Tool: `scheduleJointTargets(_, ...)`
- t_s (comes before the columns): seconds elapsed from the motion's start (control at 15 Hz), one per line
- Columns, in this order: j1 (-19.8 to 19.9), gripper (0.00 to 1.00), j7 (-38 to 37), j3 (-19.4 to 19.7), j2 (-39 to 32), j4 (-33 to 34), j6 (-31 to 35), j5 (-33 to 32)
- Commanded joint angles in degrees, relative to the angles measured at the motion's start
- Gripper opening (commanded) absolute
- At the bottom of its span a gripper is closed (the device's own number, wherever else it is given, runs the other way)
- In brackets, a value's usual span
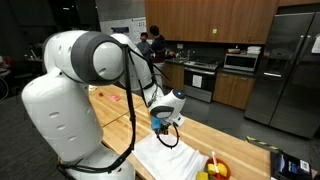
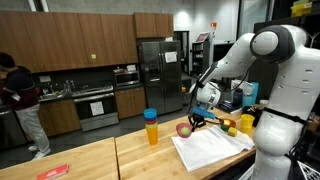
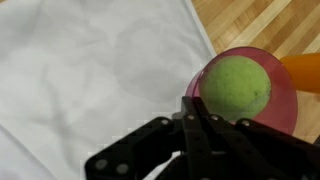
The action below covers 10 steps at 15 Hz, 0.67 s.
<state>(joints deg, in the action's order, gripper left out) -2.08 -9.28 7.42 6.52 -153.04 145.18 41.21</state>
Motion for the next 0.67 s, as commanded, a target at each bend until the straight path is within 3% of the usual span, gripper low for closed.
scheduleJointTargets(0.0, 3.68, 0.01, 1.93, 0.25, -7.24, 5.38, -1.71, 0.19)
scheduleJointTargets(0.4, 5.74, 0.01, 1.48, -1.35, -16.97, 13.04, 4.60, -2.42)
scheduleJointTargets(0.6, 5.70, 0.01, 2.90, -2.96, -21.04, 17.98, 0.40, -5.82)
